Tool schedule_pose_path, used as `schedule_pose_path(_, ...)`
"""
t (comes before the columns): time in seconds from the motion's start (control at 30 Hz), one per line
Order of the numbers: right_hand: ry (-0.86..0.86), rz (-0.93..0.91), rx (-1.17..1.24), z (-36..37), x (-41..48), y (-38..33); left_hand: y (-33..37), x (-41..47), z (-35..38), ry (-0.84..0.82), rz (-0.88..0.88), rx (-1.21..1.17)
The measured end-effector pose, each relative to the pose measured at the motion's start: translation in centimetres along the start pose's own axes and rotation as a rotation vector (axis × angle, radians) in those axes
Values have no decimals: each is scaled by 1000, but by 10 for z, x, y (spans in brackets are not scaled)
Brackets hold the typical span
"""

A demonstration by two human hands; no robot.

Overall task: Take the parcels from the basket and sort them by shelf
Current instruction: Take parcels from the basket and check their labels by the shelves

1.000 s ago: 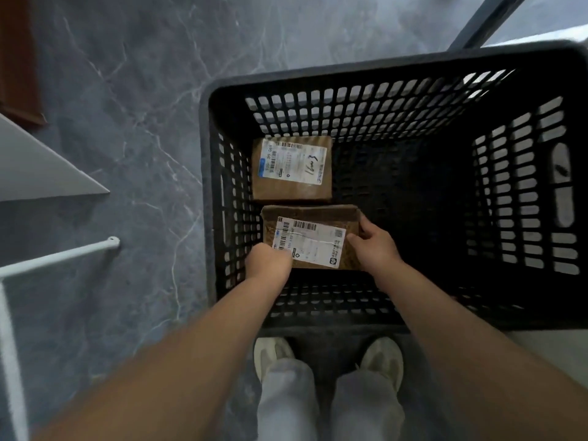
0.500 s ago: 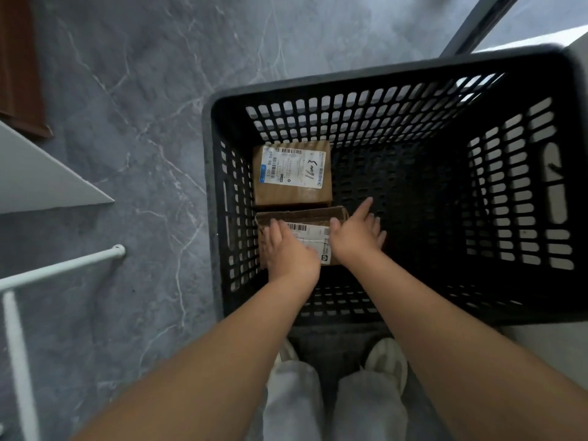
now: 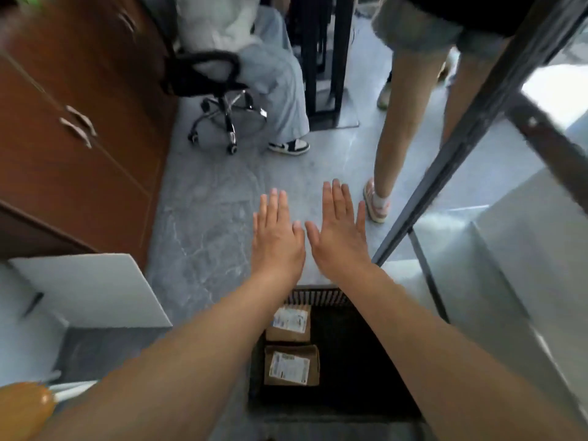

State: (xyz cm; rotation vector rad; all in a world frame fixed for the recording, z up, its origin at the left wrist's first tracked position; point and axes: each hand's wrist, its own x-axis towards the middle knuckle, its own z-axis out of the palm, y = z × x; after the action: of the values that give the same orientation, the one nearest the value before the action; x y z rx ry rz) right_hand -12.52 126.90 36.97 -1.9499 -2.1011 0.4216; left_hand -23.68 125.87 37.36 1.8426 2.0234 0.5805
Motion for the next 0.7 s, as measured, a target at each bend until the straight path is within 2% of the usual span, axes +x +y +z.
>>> schedule_pose_path(0.17,300,-170,1,-210,10,-74,116,17,-190,278,248,5)
schedule_pose_path(0.33,585,-260,9,-368,-22,-136,192,-9,-335,482,365,-1)
schedule_pose_path(0.47,722,-304,24,-435,-47,-162,229,-29,-391,614,412,-49)
schedule_pose_path(0.7,798,-259,-106,-473,-59,-179,250,-29,-430,616,580,-5)
